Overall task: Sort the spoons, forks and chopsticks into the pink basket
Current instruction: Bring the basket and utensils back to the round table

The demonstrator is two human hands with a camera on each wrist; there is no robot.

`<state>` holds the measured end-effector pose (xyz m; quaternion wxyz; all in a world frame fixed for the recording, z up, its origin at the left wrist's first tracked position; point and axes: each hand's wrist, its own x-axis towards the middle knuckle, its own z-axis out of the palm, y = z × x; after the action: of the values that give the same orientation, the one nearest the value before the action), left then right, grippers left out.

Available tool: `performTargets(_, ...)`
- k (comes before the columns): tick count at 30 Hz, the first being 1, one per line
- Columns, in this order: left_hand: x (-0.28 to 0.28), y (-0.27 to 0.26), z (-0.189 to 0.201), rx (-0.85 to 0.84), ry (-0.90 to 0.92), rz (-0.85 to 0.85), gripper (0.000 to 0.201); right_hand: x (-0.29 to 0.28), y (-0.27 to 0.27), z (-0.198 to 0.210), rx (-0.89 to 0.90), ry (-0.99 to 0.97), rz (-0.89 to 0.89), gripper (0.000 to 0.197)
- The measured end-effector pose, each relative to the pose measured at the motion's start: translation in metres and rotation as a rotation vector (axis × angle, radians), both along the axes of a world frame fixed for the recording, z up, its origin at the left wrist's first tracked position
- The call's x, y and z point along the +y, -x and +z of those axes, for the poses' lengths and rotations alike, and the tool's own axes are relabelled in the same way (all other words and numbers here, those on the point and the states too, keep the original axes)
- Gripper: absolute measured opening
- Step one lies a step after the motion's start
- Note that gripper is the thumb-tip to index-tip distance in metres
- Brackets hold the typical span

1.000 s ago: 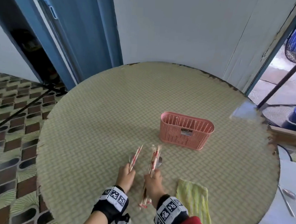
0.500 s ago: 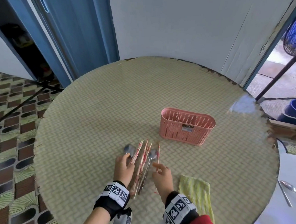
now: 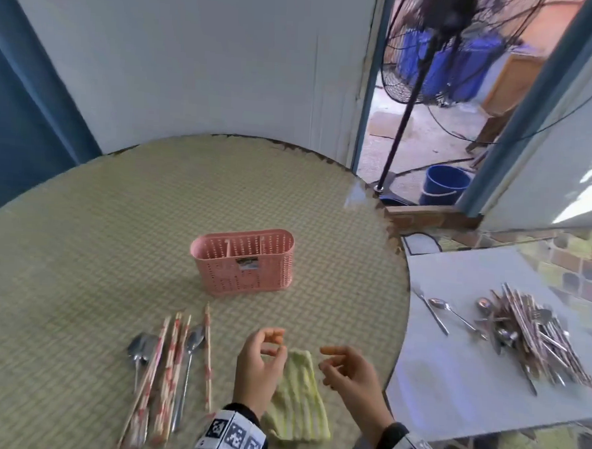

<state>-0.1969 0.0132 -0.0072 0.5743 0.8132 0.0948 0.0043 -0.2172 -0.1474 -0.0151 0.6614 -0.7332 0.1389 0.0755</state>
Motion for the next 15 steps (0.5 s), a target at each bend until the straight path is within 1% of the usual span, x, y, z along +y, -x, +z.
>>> performTargets(3, -0.063, -0.001, -0.003, 0.011, 0.004, -0.145, 0.019, -0.072, 0.018, -0.009, 0.034, 0.008, -0.184, 0.018)
performTargets(5, -0.107, 0.000, -0.006, 0.028, 0.006, -0.219, 0.018, -0.120, 0.033, -0.014, 0.066, 0.012, -0.269, 0.016)
performTargets(8, -0.171, 0.004, -0.009, 0.072, 0.005, -0.298, 0.016, -0.189, 0.056, -0.023, 0.106, 0.021, -0.342, 0.016)
performTargets(11, -0.230, 0.005, -0.018, 0.097, 0.013, -0.352, 0.021, -0.248, 0.074, -0.032, 0.133, 0.028, -0.402, 0.017)
performTargets(15, -0.295, 0.004, -0.032, 0.181, 0.005, -0.394, 0.025, -0.314, 0.083, -0.046, 0.197, 0.041, -0.419, 0.017)
